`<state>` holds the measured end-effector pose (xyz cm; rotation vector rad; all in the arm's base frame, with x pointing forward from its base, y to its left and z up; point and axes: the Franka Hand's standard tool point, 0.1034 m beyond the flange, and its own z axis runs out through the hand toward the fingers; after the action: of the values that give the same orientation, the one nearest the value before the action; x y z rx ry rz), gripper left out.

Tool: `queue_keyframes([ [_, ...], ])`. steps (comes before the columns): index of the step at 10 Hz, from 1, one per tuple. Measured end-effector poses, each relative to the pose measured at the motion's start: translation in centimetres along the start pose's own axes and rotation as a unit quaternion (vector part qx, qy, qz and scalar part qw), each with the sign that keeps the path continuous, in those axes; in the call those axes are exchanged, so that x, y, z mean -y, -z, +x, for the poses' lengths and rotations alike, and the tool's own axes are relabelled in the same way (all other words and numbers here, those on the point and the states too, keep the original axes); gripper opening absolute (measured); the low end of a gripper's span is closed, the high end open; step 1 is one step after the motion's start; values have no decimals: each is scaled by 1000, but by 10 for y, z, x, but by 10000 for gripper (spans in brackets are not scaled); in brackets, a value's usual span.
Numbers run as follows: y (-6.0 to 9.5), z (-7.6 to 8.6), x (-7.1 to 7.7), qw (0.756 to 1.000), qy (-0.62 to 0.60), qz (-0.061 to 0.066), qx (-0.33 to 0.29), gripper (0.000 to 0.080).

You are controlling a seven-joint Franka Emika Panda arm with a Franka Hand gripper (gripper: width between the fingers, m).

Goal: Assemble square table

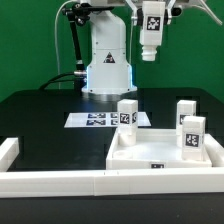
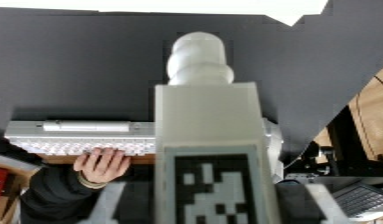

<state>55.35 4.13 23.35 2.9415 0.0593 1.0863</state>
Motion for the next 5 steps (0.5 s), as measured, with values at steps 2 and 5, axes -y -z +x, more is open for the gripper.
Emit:
queue_keyframes([
  [2,-4,-2,4,1000,6,2,3,290],
  [5,-19,-5,9,1000,11,2,11,290],
])
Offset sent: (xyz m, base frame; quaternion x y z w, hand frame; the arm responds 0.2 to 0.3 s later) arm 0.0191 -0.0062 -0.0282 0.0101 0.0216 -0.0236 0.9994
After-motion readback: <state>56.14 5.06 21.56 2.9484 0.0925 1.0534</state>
